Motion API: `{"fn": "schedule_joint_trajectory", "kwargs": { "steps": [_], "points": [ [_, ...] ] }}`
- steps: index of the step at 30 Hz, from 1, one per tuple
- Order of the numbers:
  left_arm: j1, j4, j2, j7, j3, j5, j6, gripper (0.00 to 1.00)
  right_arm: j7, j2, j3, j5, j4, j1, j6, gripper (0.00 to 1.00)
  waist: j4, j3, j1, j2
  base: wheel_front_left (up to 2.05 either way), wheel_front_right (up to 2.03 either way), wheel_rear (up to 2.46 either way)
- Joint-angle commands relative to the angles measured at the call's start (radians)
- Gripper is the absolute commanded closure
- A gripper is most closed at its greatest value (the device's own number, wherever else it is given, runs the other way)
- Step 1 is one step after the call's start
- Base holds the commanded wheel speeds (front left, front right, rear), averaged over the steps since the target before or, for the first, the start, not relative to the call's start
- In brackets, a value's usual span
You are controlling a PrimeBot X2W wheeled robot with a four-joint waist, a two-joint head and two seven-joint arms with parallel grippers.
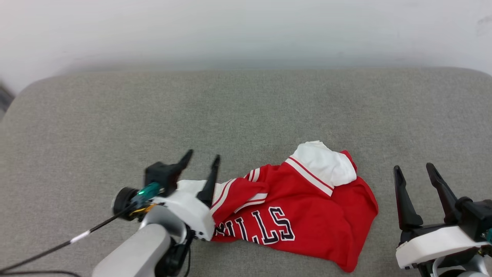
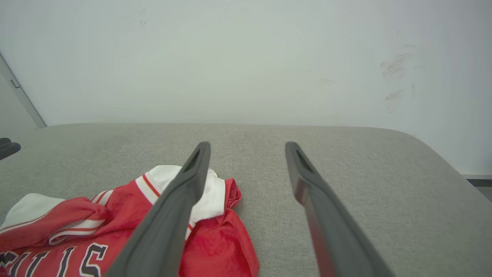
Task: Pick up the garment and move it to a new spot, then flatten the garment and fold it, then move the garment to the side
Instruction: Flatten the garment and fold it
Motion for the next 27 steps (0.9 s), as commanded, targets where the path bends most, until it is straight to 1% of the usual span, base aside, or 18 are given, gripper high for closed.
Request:
{"fn": "schedule_joint_trajectory", "kwargs": {
  "steps": [1,4,7,8,13,15,17,20,27],
  "points": [
    [0.034,-0.026,0.016,-0.020,0.033,-0.006,0.026,0.00,0.003,0.001,-0.002,-0.001,0.000,0.012,-0.001,0.00,0.008,-0.015,0.0000,0.0000,0.00,0.00,0.00],
    [0.097,-0.077,0.043,-0.042,0.097,-0.005,0.073,0.00,0.008,0.001,-0.002,-0.002,0.001,0.024,-0.001,0.00,0.011,-0.032,0.0000,0.0000,0.00,0.00,0.00],
    [0.166,-0.120,0.063,-0.047,0.162,0.005,0.108,0.00,0.013,0.001,0.000,-0.003,0.001,0.036,-0.001,0.00,0.011,-0.047,0.0000,0.0000,0.00,0.00,0.00],
    [0.166,-0.120,0.063,-0.047,0.162,0.005,0.108,0.00,0.013,0.001,0.000,-0.003,0.001,0.036,-0.001,0.00,0.011,-0.047,0.0000,0.0000,0.00,0.00,0.00],
    [0.259,-0.166,0.078,-0.050,0.247,0.025,0.133,0.00,0.021,0.001,0.001,-0.003,-0.002,0.047,-0.001,0.00,0.009,-0.062,0.0000,0.0000,0.00,0.00,0.00],
    [0.282,-0.172,0.083,-0.050,0.258,0.033,0.132,0.00,0.023,0.001,0.002,-0.003,-0.004,0.051,-0.001,0.00,0.007,-0.064,0.0000,0.0000,0.00,0.00,0.00],
    [0.279,-0.168,0.095,-0.042,0.258,0.027,0.117,0.00,0.028,0.001,0.000,-0.002,-0.006,0.052,-0.001,0.00,0.006,-0.063,0.0000,0.0000,0.00,0.00,0.00],
    [0.245,-0.156,0.114,0.023,0.237,0.012,0.080,0.00,0.031,0.001,0.004,0.000,-0.010,0.043,-0.001,0.00,-0.002,-0.050,0.0000,0.0000,0.00,0.00,0.00],
    [0.109,-0.062,0.165,0.310,0.156,-0.045,-0.058,0.00,0.026,0.001,0.018,0.003,-0.016,0.009,-0.001,0.00,-0.030,0.018,0.0000,0.0000,0.00,0.00,0.00]
  ]
}}
